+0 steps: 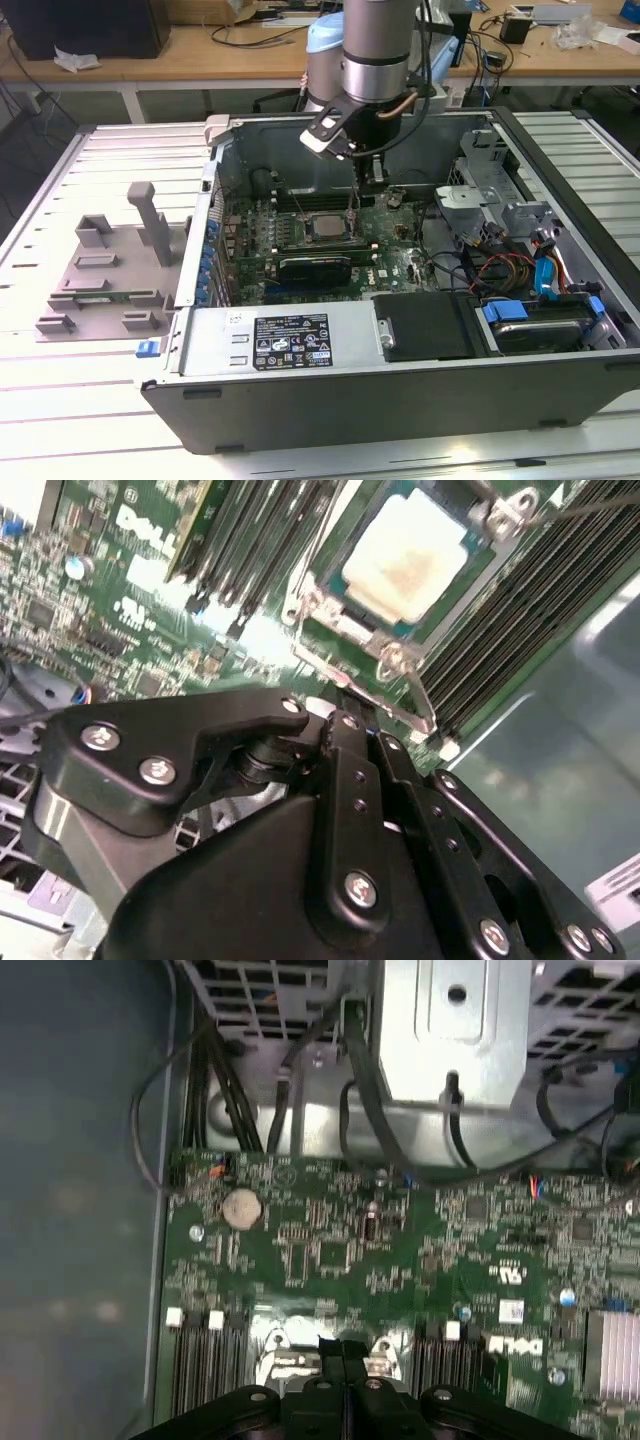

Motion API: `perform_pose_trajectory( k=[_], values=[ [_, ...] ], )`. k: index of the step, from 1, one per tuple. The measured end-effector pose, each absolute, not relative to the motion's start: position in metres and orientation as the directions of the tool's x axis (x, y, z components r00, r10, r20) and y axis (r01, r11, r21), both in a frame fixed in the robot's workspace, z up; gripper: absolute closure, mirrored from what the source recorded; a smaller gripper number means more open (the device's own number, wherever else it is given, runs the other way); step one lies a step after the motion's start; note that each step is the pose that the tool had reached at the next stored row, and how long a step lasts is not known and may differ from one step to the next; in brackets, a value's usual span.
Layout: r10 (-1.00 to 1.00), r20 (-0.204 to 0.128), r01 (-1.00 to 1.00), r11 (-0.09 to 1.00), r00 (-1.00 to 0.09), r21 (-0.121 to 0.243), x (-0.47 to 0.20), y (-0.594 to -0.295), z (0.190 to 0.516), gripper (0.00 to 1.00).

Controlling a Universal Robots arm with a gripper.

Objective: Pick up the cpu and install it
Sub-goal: 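Close the cpu cover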

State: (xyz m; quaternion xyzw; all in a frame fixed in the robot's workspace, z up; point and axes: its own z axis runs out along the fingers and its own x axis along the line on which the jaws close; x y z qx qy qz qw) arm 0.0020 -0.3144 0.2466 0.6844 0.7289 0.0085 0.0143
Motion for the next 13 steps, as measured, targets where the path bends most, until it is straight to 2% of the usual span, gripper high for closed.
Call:
perform_pose_trajectory(
  k=[8,10,13],
  values=[
    [0.998,-0.009,0.997,0.063,-0.063,0.035,-0.0131,-0.3133,0.2466,0.89],
    [0.998,-0.008,0.998,0.063,-0.063,0.013,-0.0131,-0.3133,0.2462,0.89],
    [0.998,-0.008,0.998,0.063,-0.063,0.009,-0.0132,-0.3133,0.2462,0.89]
  ],
)
